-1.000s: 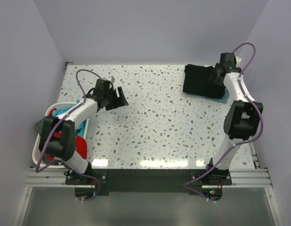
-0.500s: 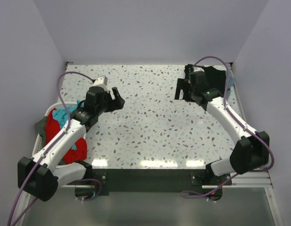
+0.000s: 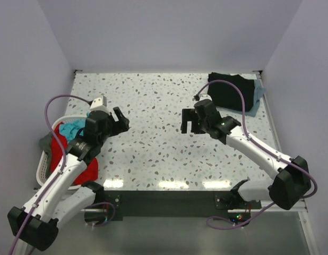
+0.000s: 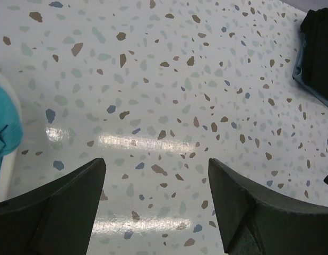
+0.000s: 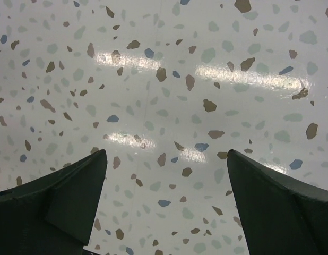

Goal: Fold and stack the t-shirts
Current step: Reset both grippers

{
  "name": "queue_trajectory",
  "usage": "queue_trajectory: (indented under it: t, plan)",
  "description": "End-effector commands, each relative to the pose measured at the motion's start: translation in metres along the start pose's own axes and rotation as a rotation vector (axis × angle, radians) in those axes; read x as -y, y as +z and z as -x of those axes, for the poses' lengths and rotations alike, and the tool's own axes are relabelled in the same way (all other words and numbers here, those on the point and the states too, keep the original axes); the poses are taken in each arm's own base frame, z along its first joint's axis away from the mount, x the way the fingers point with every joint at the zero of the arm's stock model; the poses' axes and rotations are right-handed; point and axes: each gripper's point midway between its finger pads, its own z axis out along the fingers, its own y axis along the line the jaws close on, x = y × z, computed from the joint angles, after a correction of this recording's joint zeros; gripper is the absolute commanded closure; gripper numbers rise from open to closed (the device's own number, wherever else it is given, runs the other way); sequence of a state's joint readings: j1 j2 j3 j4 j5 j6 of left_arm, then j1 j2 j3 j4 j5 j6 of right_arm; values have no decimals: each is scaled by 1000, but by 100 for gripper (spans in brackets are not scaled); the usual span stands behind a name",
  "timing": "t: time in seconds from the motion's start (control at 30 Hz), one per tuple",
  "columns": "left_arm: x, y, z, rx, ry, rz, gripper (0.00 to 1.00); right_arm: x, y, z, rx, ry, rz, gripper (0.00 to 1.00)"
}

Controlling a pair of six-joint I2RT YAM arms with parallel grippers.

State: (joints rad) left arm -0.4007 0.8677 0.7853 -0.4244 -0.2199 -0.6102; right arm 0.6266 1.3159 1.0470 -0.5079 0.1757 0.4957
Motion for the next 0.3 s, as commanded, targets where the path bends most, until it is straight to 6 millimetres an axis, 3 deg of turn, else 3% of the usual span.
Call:
queue_trajectory:
  t: [0.0,0.27]
  plan:
    - [-13,-6,1,25,11,52,17,3,-13,12,67,35,-15,1]
    - [-16,-6,0,1,32,79,16,10,-19,8,69,40,-37,1]
